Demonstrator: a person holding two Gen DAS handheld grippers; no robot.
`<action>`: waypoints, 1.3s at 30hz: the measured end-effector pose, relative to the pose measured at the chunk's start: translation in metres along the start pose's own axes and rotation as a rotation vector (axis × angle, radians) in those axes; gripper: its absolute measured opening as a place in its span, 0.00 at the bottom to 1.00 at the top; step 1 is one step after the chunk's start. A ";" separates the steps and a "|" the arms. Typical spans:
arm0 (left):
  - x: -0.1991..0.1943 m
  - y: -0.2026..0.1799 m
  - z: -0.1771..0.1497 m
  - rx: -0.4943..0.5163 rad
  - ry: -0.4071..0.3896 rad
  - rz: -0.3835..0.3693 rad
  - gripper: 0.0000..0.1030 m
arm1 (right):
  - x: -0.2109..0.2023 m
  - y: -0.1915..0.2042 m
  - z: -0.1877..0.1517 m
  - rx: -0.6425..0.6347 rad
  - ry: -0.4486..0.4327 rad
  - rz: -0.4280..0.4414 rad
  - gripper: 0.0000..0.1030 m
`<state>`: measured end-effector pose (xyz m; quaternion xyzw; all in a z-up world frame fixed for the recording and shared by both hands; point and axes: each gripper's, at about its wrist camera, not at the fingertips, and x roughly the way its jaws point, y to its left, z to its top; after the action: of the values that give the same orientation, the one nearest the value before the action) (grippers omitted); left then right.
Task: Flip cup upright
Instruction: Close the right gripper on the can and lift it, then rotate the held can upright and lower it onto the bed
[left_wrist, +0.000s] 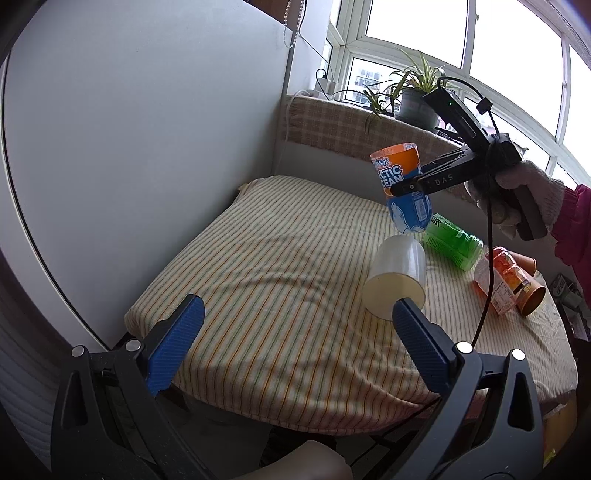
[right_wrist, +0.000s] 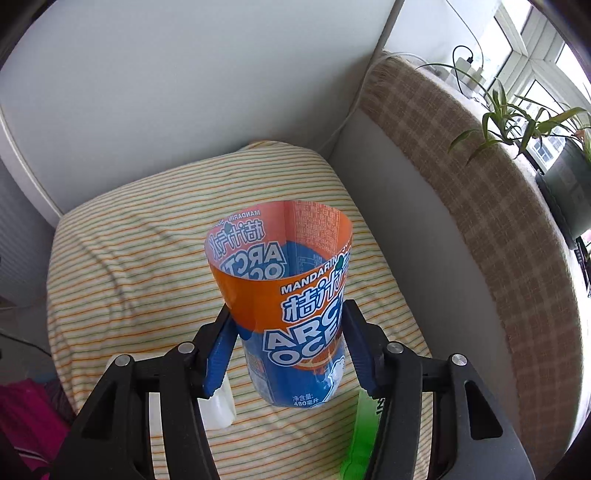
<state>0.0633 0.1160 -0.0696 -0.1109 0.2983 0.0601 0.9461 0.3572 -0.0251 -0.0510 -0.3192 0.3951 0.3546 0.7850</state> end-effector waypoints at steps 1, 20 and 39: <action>-0.002 -0.002 0.000 0.006 -0.004 -0.003 1.00 | -0.009 -0.001 -0.005 0.021 -0.021 0.006 0.53; -0.003 -0.049 0.012 0.073 -0.045 -0.125 1.00 | -0.126 0.001 -0.175 0.728 -0.219 0.260 0.53; 0.004 -0.077 0.009 0.044 0.038 -0.226 1.00 | -0.034 0.005 -0.245 1.017 -0.074 0.448 0.56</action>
<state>0.0853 0.0438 -0.0514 -0.1243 0.3031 -0.0558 0.9432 0.2423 -0.2238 -0.1420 0.2041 0.5467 0.2884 0.7591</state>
